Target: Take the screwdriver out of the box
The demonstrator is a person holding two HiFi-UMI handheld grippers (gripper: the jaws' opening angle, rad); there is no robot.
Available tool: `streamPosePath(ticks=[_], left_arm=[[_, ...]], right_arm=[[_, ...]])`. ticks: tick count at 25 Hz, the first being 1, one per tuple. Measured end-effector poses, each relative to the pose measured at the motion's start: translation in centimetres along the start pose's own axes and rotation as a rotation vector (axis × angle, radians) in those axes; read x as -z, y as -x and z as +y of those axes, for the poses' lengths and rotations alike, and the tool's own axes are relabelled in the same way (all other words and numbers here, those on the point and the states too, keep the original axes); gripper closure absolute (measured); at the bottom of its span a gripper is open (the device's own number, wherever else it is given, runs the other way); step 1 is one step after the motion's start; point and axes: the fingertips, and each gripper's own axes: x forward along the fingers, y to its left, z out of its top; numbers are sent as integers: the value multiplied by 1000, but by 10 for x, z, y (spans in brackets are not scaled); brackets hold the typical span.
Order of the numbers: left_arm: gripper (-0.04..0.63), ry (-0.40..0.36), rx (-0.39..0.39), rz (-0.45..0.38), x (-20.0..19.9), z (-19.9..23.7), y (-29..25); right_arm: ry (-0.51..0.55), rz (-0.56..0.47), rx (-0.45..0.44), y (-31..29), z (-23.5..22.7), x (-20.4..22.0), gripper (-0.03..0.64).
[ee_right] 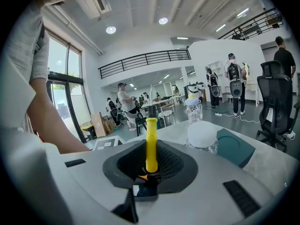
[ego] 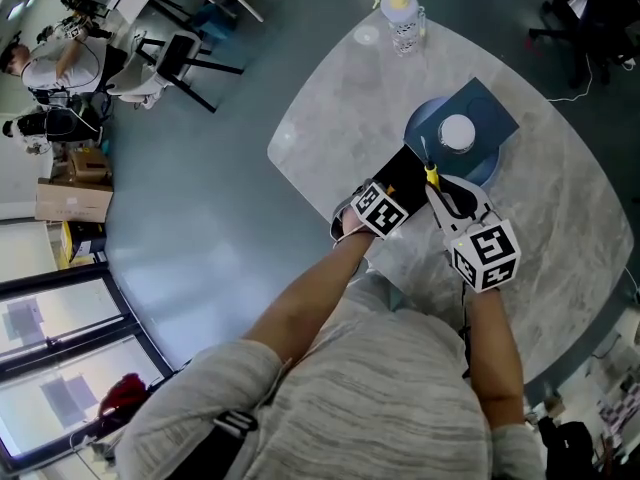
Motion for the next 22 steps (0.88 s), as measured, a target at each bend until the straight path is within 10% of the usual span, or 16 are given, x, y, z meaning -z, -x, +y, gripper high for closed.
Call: streamPosePath(ticks=[22], left_arm=[[512,156,27,-409,-51,11,73]], right_arm=[[-3,-51,44,0,9,-22,552]])
